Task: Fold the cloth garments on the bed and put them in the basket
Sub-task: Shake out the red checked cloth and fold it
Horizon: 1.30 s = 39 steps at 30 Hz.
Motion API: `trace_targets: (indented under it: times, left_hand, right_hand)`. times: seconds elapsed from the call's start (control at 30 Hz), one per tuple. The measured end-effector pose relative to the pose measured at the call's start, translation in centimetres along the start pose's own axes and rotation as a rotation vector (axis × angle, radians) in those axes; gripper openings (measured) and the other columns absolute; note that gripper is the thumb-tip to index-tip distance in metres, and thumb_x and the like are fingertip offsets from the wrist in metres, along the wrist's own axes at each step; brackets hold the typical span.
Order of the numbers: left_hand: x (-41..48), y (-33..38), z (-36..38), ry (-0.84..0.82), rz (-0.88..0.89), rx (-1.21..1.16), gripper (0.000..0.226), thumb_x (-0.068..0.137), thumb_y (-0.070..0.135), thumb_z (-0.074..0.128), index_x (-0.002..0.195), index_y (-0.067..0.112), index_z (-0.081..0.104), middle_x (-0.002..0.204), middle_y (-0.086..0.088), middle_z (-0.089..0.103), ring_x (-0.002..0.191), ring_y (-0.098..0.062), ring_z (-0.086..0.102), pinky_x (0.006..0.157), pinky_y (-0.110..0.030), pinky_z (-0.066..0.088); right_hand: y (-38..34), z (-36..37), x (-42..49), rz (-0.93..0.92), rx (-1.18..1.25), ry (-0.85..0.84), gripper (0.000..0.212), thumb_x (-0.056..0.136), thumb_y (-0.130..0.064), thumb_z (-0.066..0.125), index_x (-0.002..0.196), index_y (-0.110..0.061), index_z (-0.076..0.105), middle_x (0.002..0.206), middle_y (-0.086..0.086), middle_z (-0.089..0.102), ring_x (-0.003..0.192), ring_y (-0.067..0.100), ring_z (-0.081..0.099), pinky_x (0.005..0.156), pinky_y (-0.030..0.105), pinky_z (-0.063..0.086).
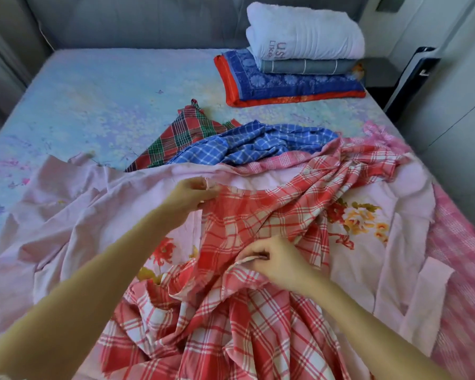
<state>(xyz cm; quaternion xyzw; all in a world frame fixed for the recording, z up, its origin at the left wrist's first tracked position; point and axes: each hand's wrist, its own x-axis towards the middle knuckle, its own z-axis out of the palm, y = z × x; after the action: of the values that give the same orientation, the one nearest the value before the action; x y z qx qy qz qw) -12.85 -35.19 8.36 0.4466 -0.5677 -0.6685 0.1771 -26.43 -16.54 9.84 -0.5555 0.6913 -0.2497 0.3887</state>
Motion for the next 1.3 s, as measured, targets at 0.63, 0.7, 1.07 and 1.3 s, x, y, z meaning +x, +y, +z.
trace_targets:
  times: [0.63, 0.7, 1.07, 1.3]
  left_hand:
    - [-27.4, 19.3, 4.8, -0.385, 0.505, 0.223, 0.025, 0.093, 0.008, 0.052, 0.099, -0.016, 0.059, 0.083, -0.022, 0.061, 0.074, -0.019, 0.059, 0.072, -0.027, 0.052]
    - [-28.7, 19.0, 5.3, -0.364, 0.517, 0.206, 0.020, 0.093, 0.004, 0.051, 0.093, -0.015, 0.058, 0.076, -0.015, 0.058, 0.067, -0.015, 0.057, 0.065, -0.024, 0.050]
    - [-33.7, 18.2, 7.4, -0.406, 0.536, 0.183, 0.019, 0.090, 0.004, 0.052, 0.078, -0.011, 0.053, 0.070, -0.009, 0.043, 0.066, -0.018, 0.038, 0.063, -0.029, 0.033]
    - [-36.3, 16.8, 8.8, -0.385, 0.560, 0.116, 0.012, 0.083, 0.008, 0.057, 0.074, 0.002, 0.052, 0.064, -0.003, 0.047, 0.059, -0.010, 0.047, 0.059, -0.018, 0.042]
  right_hand:
    - [-21.9, -8.4, -18.4, -0.420, 0.218, 0.509, 0.004, 0.083, -0.009, 0.070, 0.082, -0.008, 0.066, 0.060, -0.014, 0.064, 0.056, -0.006, 0.059, 0.060, 0.007, 0.039]
    - [-21.8, -7.9, -19.6, -0.406, 0.221, 0.579, 0.016, 0.084, -0.017, 0.069, 0.081, -0.006, 0.059, 0.048, -0.007, 0.054, 0.039, 0.002, 0.042, 0.047, 0.011, 0.028]
    - [-22.1, -7.6, -23.8, -0.364, 0.105, 0.733, 0.016, 0.091, -0.020, 0.060, 0.077, -0.017, 0.054, 0.044, -0.003, 0.044, 0.043, 0.007, 0.036, 0.045, 0.021, 0.028]
    - [-22.7, -6.3, -25.4, -0.344, 0.034, 0.771, 0.016, 0.092, -0.019, 0.058, 0.079, -0.009, 0.054, 0.051, 0.004, 0.052, 0.047, 0.008, 0.042, 0.049, 0.024, 0.033]
